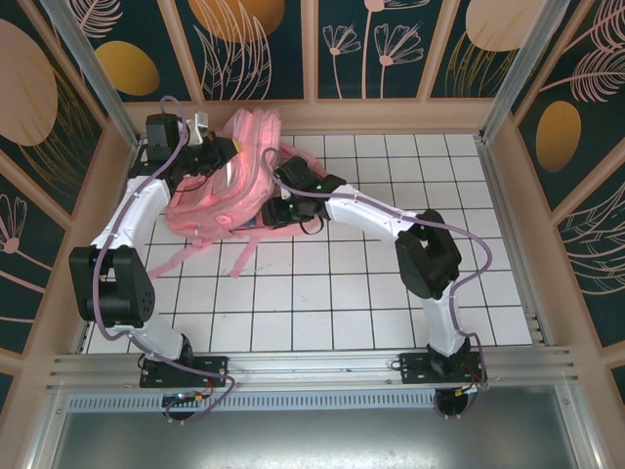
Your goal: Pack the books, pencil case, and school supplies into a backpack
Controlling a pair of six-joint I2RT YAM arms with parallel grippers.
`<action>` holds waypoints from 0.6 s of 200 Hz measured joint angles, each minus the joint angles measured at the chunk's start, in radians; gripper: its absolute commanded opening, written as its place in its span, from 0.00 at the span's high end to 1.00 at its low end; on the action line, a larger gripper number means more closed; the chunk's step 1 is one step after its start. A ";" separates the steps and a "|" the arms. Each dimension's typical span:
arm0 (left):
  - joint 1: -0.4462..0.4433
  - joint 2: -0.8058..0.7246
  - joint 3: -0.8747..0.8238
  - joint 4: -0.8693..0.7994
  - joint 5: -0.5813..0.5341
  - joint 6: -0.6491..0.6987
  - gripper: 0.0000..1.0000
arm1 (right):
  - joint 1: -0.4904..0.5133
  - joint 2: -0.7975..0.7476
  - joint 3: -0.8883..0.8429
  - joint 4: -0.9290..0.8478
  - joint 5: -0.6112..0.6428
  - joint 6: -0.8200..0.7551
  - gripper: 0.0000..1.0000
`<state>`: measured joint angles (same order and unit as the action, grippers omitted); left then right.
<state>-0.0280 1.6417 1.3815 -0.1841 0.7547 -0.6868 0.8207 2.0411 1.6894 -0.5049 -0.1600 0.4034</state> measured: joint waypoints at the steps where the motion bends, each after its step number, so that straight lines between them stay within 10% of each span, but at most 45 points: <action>1: 0.000 0.000 0.000 0.000 0.000 0.000 1.00 | 0.000 0.000 -0.002 0.000 0.000 0.001 0.48; 120: 0.004 -0.020 -0.022 0.016 -0.002 -0.014 1.00 | -0.062 0.213 0.259 -0.035 0.013 0.010 0.47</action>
<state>-0.0242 1.6218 1.3594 -0.1677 0.7532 -0.7013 0.7586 2.2539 1.9480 -0.5396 -0.1471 0.4129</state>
